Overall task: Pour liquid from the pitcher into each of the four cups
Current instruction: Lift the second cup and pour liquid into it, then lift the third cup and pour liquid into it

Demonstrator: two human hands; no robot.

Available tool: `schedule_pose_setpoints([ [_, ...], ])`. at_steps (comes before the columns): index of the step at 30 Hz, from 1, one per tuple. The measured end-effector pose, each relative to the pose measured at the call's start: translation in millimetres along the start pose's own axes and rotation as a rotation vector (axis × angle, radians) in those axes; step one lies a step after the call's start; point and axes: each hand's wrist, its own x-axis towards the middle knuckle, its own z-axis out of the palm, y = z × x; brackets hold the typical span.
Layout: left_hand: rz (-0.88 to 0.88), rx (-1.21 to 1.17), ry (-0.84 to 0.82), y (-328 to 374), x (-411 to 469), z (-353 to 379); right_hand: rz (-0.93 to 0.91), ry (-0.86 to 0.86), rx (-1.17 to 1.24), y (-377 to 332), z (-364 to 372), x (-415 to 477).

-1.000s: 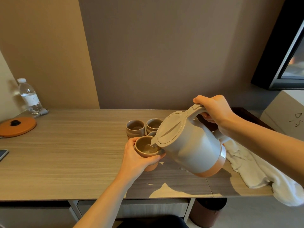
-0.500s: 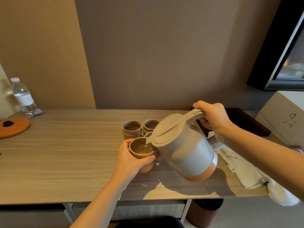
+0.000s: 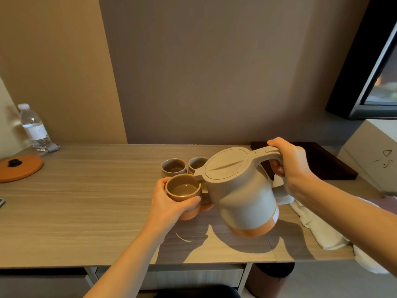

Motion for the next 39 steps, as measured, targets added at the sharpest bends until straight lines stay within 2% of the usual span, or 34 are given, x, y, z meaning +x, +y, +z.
schedule_pose_setpoints([
  [17, -0.035, 0.066, 0.134, -23.6, 35.1, -19.0, 0.023, 0.066, -0.001, 1.0, -4.5, 11.5],
  [34, -0.050, 0.149, 0.129, -45.9, 43.3, -5.3, 0.025, 0.064, 0.024, 5.0, -3.8, 20.2],
  [39, -0.058, 0.160, 0.069, -41.7, 39.5, -8.4, 0.033, 0.074, 0.017, 6.3, -2.5, 19.4],
])
